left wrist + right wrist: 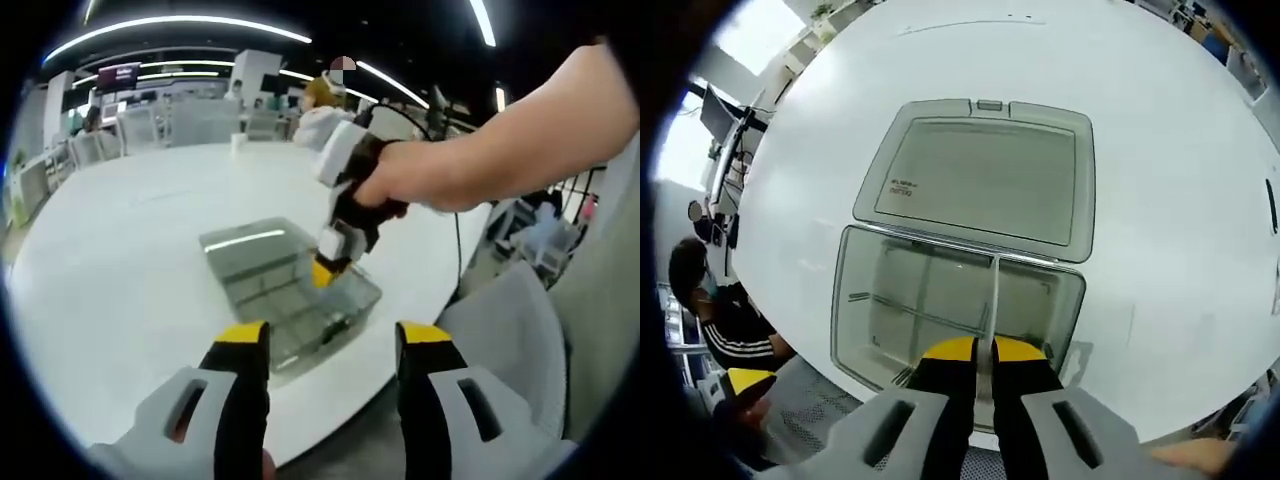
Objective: Insert the divider into the dual guide fixture by aligning both edges with the guide slots and pushing it downward to the bottom, including one-sided entry, uneven engagement, binding, and posture correction.
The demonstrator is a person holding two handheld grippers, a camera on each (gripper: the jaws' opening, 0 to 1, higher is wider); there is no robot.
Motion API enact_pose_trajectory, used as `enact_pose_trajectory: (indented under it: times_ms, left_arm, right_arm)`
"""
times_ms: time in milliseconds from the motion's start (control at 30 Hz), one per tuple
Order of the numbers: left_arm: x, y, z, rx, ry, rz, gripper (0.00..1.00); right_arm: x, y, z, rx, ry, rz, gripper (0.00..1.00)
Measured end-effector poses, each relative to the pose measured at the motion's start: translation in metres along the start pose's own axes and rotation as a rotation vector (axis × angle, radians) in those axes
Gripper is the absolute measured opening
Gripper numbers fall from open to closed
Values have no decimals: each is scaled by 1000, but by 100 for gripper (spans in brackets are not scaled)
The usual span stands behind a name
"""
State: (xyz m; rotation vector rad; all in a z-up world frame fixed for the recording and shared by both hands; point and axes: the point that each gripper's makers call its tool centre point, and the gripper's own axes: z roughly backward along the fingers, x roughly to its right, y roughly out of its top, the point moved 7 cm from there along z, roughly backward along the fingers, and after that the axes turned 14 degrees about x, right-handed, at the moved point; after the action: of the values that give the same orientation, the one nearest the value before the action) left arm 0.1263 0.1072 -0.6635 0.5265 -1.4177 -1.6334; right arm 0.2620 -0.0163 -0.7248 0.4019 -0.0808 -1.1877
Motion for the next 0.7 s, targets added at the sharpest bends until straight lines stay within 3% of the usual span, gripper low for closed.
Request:
enact_pose_trajectory:
  times_ms: [700]
  left_arm:
    - [0, -1, 0, -8, -2, 8, 48]
  right_arm:
    - [-10, 1, 7, -40, -27, -6, 0]
